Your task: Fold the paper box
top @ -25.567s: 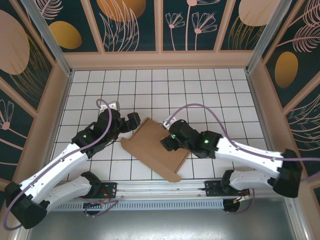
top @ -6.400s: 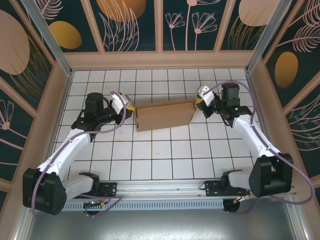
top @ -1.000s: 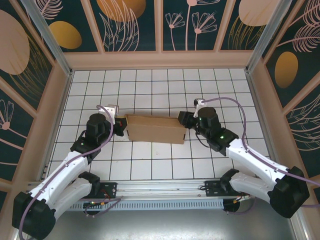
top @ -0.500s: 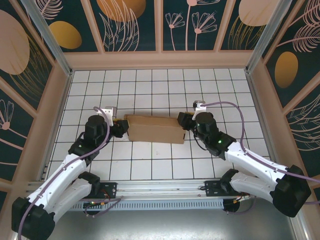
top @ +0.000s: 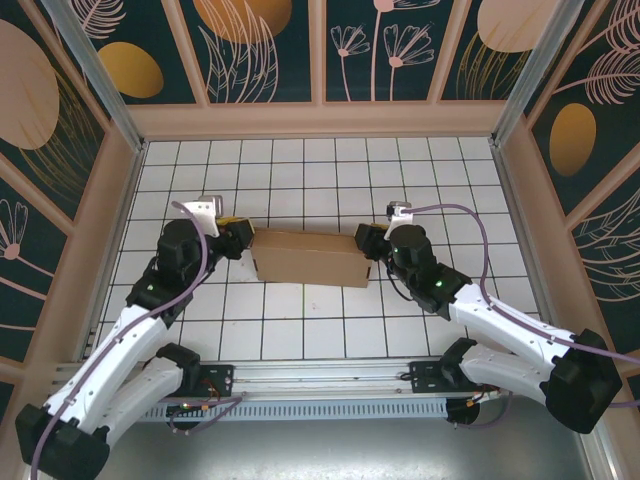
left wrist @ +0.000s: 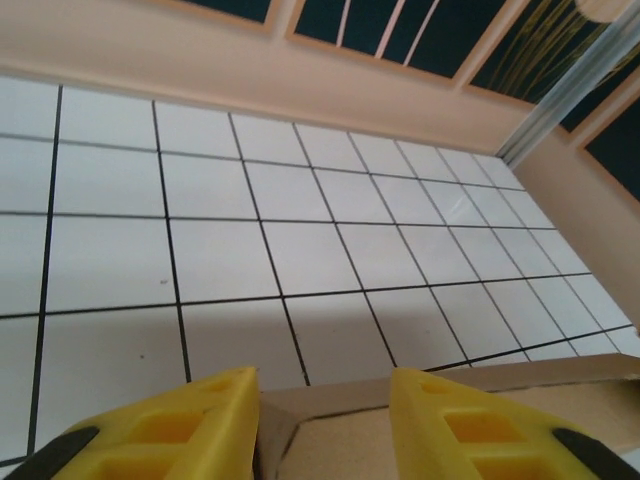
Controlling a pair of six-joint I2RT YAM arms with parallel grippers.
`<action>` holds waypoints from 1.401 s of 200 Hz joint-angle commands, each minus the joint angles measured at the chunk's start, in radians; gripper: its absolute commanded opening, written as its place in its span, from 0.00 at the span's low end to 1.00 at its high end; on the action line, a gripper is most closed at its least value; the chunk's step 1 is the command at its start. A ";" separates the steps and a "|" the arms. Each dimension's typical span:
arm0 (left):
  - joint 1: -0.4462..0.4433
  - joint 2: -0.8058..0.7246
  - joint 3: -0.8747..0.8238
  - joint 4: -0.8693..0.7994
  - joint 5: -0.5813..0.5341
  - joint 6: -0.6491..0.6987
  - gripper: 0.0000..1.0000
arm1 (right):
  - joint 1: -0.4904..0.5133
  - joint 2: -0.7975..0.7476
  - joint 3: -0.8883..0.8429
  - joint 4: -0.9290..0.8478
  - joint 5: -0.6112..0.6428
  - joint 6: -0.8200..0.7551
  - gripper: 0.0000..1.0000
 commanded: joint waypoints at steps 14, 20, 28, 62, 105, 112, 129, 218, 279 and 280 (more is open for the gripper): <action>-0.004 0.077 0.013 0.091 0.050 -0.071 0.37 | 0.007 0.028 -0.044 -0.111 0.026 0.006 0.35; -0.003 0.089 0.012 0.103 0.084 -0.078 0.36 | 0.007 0.030 -0.043 -0.113 0.024 0.007 0.35; -0.003 0.100 0.010 0.113 0.118 -0.086 0.36 | 0.009 0.030 -0.043 -0.115 0.023 0.007 0.35; -0.003 0.067 0.003 0.064 0.071 0.001 0.29 | 0.009 0.032 -0.043 -0.112 0.016 0.006 0.35; -0.002 0.014 -0.036 0.005 0.090 0.091 0.14 | 0.009 0.033 -0.041 -0.112 0.017 0.003 0.35; -0.003 0.015 -0.042 0.004 0.096 0.096 0.13 | 0.009 0.033 -0.041 -0.112 0.016 0.003 0.35; -0.002 0.020 -0.055 -0.001 0.065 0.110 0.13 | 0.009 0.035 -0.040 -0.113 0.015 0.003 0.35; -0.003 0.109 -0.064 0.118 0.175 0.061 0.03 | 0.009 0.038 -0.041 -0.115 -0.002 0.004 0.33; -0.003 0.073 -0.079 0.151 0.197 0.009 0.00 | 0.009 0.040 -0.041 -0.115 -0.005 -0.006 0.30; -0.003 0.073 -0.079 0.153 0.197 0.007 0.00 | 0.009 0.041 -0.041 -0.114 -0.005 -0.007 0.30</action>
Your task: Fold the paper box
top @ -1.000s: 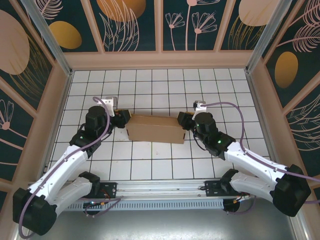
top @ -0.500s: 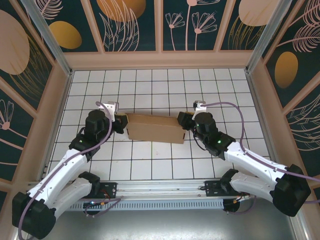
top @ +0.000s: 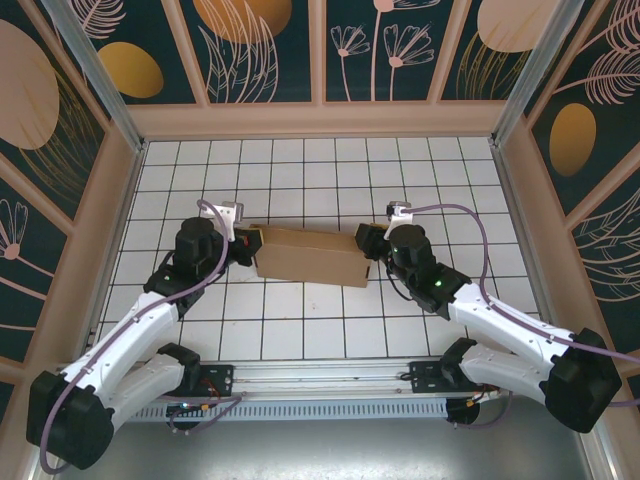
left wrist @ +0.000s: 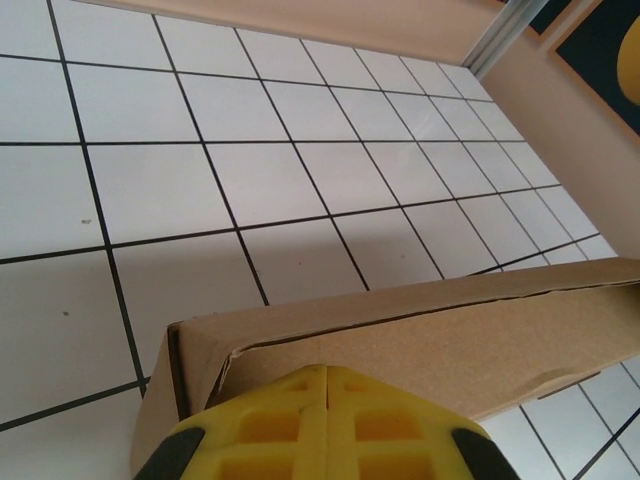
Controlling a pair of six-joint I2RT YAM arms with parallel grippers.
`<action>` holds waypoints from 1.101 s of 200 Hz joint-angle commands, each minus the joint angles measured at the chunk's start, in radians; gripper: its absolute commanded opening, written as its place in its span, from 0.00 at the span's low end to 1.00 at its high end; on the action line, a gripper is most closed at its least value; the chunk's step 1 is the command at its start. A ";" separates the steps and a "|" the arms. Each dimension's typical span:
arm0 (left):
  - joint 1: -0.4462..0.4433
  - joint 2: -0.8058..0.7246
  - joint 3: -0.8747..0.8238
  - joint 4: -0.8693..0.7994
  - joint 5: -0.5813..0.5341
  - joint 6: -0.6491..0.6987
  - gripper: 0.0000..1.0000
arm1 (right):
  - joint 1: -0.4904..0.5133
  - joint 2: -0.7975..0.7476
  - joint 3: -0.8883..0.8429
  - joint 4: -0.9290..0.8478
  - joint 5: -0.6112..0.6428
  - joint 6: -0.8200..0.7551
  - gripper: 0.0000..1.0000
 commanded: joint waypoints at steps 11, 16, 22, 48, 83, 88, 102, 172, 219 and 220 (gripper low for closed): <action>-0.002 -0.029 -0.024 0.077 0.039 -0.054 0.00 | 0.009 0.037 -0.040 -0.116 -0.005 -0.010 0.30; -0.003 -0.030 -0.028 0.087 0.046 -0.064 0.00 | 0.008 0.038 -0.039 -0.117 -0.006 -0.010 0.30; -0.003 -0.030 -0.033 0.098 0.056 -0.076 0.00 | 0.009 0.040 -0.039 -0.117 -0.007 -0.011 0.30; -0.003 -0.031 -0.051 0.146 0.095 -0.129 0.00 | 0.008 0.042 -0.037 -0.119 -0.010 -0.010 0.29; -0.002 -0.030 -0.064 0.152 0.108 -0.149 0.00 | 0.008 0.040 -0.040 -0.124 -0.009 -0.012 0.29; -0.003 -0.033 -0.064 0.151 0.107 -0.147 0.00 | 0.009 0.041 -0.041 -0.126 -0.009 -0.013 0.29; -0.003 -0.045 -0.058 0.134 0.089 -0.129 0.00 | 0.009 0.039 -0.041 -0.130 -0.010 -0.013 0.29; 0.026 -0.029 0.101 -0.094 0.020 0.118 0.23 | 0.008 0.031 -0.044 -0.150 -0.010 -0.029 0.29; 0.064 0.053 0.215 -0.238 0.069 0.138 0.26 | 0.006 0.012 -0.051 -0.155 -0.006 -0.035 0.29; 0.066 0.055 0.216 -0.241 0.070 0.140 0.26 | 0.006 0.011 -0.051 -0.155 -0.006 -0.035 0.29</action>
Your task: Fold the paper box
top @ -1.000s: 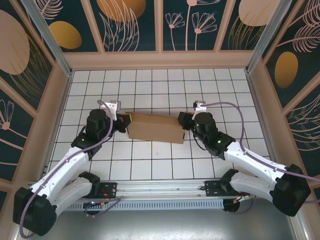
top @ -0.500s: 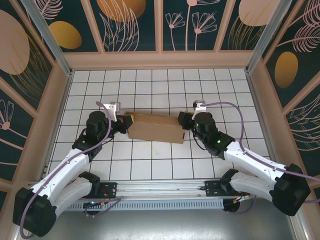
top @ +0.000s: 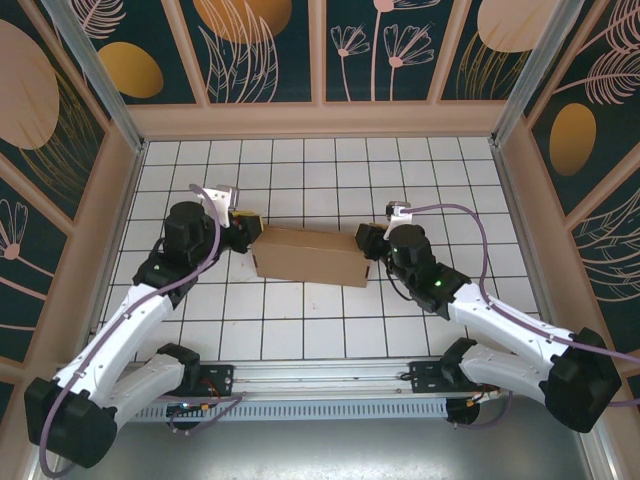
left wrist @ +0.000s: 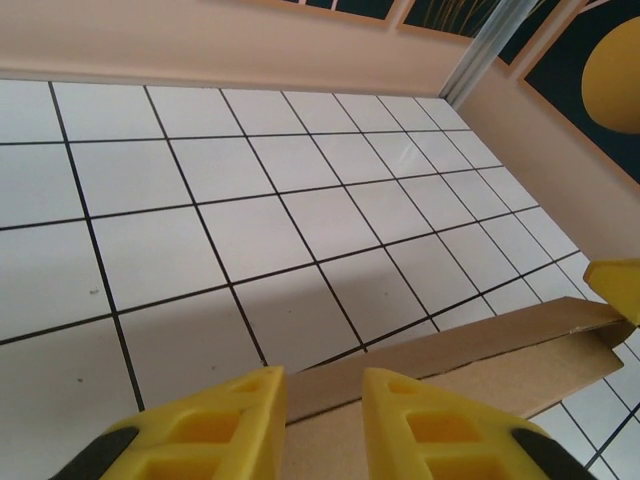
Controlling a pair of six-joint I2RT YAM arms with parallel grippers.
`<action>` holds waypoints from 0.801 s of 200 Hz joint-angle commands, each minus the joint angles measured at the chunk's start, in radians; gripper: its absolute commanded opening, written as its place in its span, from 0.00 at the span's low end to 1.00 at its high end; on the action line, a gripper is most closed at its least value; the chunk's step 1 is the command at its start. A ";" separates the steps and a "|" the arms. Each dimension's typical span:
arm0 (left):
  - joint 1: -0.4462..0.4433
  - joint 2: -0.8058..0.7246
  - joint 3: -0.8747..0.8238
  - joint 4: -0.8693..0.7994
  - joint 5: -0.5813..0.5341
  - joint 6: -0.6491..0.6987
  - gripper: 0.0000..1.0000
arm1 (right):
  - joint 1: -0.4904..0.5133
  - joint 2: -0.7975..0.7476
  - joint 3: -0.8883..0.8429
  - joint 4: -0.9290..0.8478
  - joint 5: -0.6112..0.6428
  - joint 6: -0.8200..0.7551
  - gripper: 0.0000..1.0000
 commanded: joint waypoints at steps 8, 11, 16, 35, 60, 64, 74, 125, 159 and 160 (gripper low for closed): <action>0.034 0.034 0.052 -0.138 0.033 0.071 0.26 | 0.005 0.011 -0.051 -0.157 -0.004 -0.026 0.29; 0.040 0.039 0.056 -0.144 0.038 0.076 0.26 | 0.005 0.010 -0.052 -0.158 -0.005 -0.026 0.29; 0.048 0.046 0.063 -0.154 0.047 0.083 0.27 | 0.006 0.008 -0.053 -0.159 -0.003 -0.028 0.29; 0.065 0.073 0.075 -0.175 0.070 0.102 0.28 | 0.005 0.005 -0.057 -0.160 -0.001 -0.033 0.29; 0.067 0.109 0.059 -0.129 0.145 0.096 0.25 | 0.002 0.005 -0.064 -0.155 -0.002 -0.039 0.29; 0.067 0.113 0.053 -0.114 0.159 0.092 0.24 | 0.000 0.005 -0.065 -0.155 -0.002 -0.040 0.29; 0.067 0.116 0.034 -0.069 0.188 0.067 0.23 | -0.001 0.006 -0.066 -0.153 -0.004 -0.042 0.29; 0.068 0.134 -0.019 0.045 0.291 -0.024 0.18 | -0.009 0.014 -0.062 -0.152 -0.012 -0.054 0.29; 0.067 0.096 -0.052 0.087 0.305 -0.059 0.25 | -0.014 0.019 -0.056 -0.155 -0.020 -0.058 0.29; 0.067 0.095 -0.053 0.087 0.305 -0.059 0.25 | -0.014 0.020 -0.056 -0.156 -0.020 -0.058 0.29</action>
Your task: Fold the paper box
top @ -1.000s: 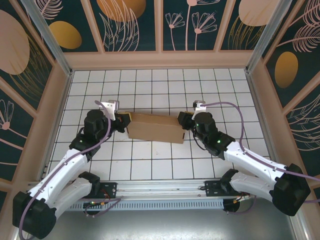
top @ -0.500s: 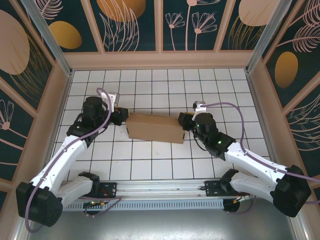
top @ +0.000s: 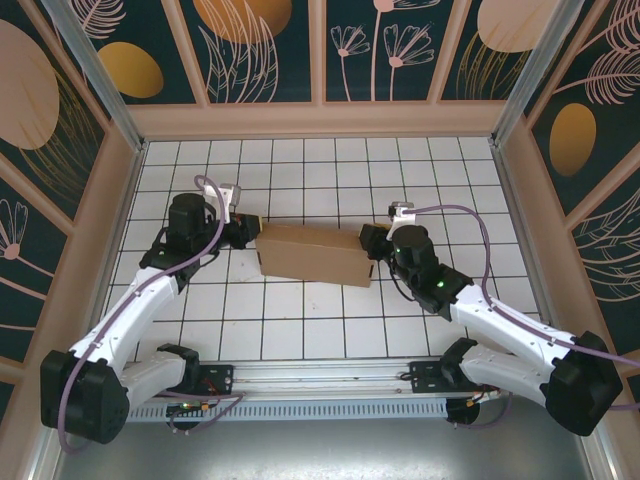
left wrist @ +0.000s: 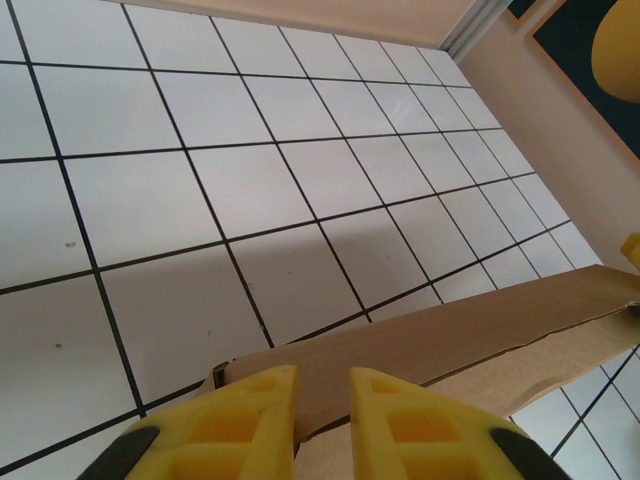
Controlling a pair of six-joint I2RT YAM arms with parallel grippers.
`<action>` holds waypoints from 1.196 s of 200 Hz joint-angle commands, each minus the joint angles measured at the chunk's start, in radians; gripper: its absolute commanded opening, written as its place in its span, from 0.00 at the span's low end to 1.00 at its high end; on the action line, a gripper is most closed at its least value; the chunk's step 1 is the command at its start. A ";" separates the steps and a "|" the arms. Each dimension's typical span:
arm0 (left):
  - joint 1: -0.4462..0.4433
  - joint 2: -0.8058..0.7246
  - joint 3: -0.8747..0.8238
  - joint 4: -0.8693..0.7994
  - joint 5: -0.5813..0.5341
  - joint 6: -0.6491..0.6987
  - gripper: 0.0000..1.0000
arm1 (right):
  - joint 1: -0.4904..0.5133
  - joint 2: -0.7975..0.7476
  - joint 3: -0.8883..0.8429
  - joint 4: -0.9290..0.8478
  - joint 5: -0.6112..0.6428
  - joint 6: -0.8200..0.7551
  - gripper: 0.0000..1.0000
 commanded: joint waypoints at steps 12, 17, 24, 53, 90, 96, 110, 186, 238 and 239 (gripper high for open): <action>-0.015 -0.029 -0.037 0.044 0.139 -0.043 0.28 | 0.004 0.035 -0.040 -0.153 -0.031 -0.018 0.29; -0.012 -0.031 -0.042 0.044 0.140 -0.044 0.29 | 0.003 0.035 -0.039 -0.153 -0.031 -0.018 0.29; -0.008 -0.034 -0.048 0.045 0.143 -0.045 0.28 | 0.002 0.037 -0.038 -0.153 -0.030 -0.021 0.29; 0.002 -0.063 -0.086 0.087 0.166 -0.083 0.23 | 0.000 0.043 -0.030 -0.157 -0.027 -0.026 0.29; 0.003 -0.081 -0.088 0.055 0.104 -0.074 0.39 | -0.002 0.051 -0.030 -0.156 -0.034 -0.024 0.29; 0.004 -0.086 -0.089 0.053 0.098 -0.071 0.41 | -0.003 0.051 -0.029 -0.156 -0.034 -0.023 0.29; 0.006 -0.098 -0.088 0.042 0.068 -0.068 0.43 | -0.002 0.050 -0.029 -0.157 -0.036 -0.020 0.29; 0.022 -0.128 -0.124 0.047 -0.028 -0.080 0.45 | -0.002 0.050 -0.031 -0.159 -0.038 -0.015 0.29; 0.022 -0.124 -0.195 0.198 0.142 -0.164 0.45 | -0.002 0.050 -0.042 -0.152 -0.037 -0.011 0.29; 0.022 -0.124 -0.197 0.202 0.145 -0.165 0.45 | -0.002 0.049 -0.042 -0.152 -0.037 -0.010 0.29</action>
